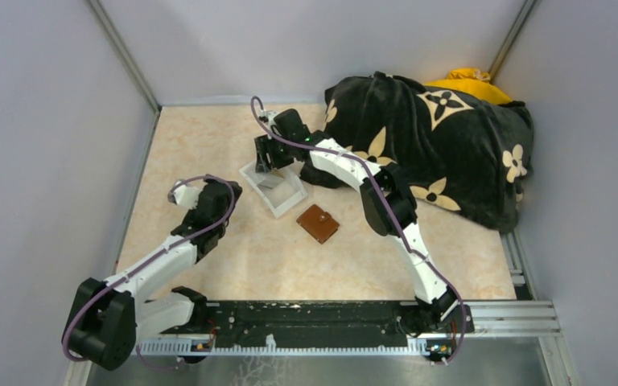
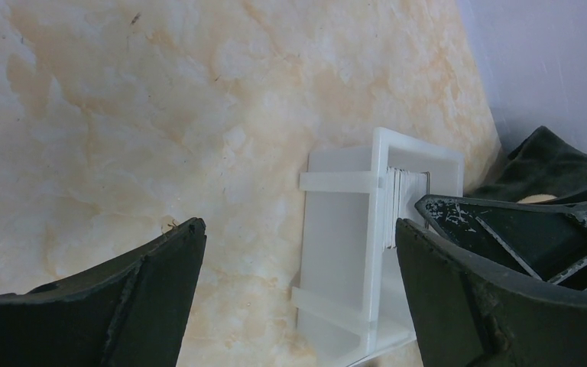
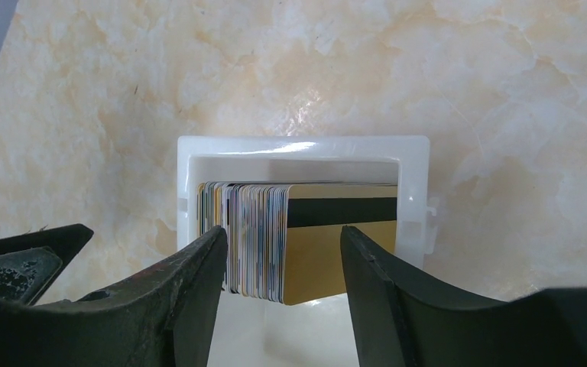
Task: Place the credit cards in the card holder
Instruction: Pick up the credit card from the storage box.
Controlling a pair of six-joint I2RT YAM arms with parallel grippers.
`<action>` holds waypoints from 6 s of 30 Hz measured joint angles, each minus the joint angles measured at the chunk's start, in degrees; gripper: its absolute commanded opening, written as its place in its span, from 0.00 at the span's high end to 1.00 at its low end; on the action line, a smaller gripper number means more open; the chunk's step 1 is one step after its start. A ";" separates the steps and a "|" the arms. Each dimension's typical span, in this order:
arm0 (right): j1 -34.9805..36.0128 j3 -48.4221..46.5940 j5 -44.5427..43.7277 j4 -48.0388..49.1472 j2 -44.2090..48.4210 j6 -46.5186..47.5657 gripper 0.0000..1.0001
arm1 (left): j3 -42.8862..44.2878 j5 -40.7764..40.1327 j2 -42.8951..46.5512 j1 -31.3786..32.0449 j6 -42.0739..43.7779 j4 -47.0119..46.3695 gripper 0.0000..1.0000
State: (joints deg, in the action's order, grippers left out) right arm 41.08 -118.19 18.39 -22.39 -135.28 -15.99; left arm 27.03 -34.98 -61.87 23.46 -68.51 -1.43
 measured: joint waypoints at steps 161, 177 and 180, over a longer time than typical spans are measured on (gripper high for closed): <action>-10.14 60.48 26.88 8.31 56.35 -3.74 0.92 | 9.81 90.79 -14.95 6.45 49.05 -19.82 1.00; -12.39 68.06 10.38 14.56 65.83 -5.40 0.51 | 6.01 76.08 -14.82 7.45 38.51 -30.62 1.00; -12.39 72.35 8.59 19.47 67.52 -7.21 0.51 | 2.95 69.61 -14.82 8.83 33.22 -35.34 1.00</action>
State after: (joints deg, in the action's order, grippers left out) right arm 28.69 -45.84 26.98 -2.92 -67.77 -23.20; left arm 29.98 34.63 -76.69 32.29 -35.29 -36.77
